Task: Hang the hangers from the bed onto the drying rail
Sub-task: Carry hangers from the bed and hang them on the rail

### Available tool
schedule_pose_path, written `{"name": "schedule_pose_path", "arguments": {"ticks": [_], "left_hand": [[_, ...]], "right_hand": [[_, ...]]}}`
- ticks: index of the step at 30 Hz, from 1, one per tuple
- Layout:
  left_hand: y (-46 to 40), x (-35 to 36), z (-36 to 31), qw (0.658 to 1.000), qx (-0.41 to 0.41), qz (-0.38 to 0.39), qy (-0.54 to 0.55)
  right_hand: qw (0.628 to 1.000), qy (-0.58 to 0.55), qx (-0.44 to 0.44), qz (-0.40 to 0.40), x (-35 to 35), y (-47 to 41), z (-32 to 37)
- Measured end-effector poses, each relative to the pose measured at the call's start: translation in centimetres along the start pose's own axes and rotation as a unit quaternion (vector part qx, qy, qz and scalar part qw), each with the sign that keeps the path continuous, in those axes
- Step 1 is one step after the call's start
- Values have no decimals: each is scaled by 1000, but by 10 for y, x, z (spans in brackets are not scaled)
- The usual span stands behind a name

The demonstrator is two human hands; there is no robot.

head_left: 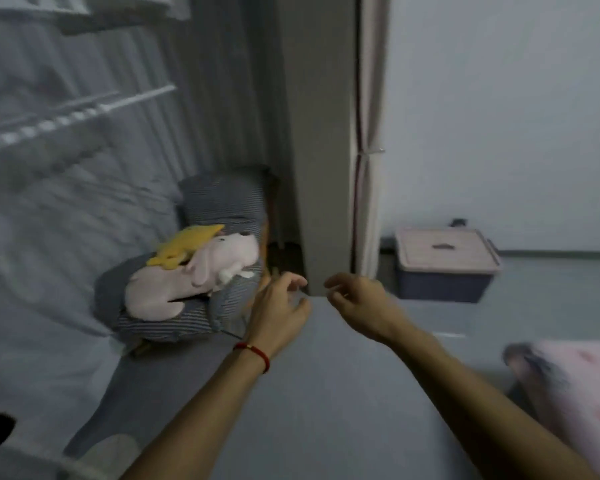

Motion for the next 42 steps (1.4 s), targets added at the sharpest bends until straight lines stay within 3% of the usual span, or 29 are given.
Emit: {"name": "schedule_pose_path", "arguments": {"ticks": [6,9,12,18,22,26,30,36,38,42], "left_hand": [[63,234,-92,981,-49,186,28],[110,345,-136,954,-72,289,27],[160,434,-183,928,-40,371,13],[266,567,-266,849,133,502,-101],[332,633,-292,763,243,574,-170],[389,684,-297,688,299,626,-216],[445,722,-306,627,332,658,-251],[528,800,-324,593,361,661,-285],[551,829,-322,586,358,664,-297],[578,877,-318,603,350,648,-307]], "right_hand": [[982,-29,174,-72,-95,184,-194],[956,-40,275,-99,-138,288,-274],[918,-54,364,-148,-171,384,-335],[794,-80,539,-271,-194,568,-399],[683,-100,646,-325,-173,679,-406],[578,-126,719,-365,-138,763,-402],[504,-174,758,-375,-103,835,-416],[411,-230,788,-397,-77,947,-496],[363,-244,796,-418,-65,983,-527],[277,-218,835,-422,-54,1033,-570]]}}
Point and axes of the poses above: each hand's wrist, its own y-axis away from the middle knuckle, its own x-axis out of the palm, z = x × y, the point moved 9 cm from there along -y, towards the middle knuckle, and after that the axes turned 11 degrees about -x, right-handed, at the moved point
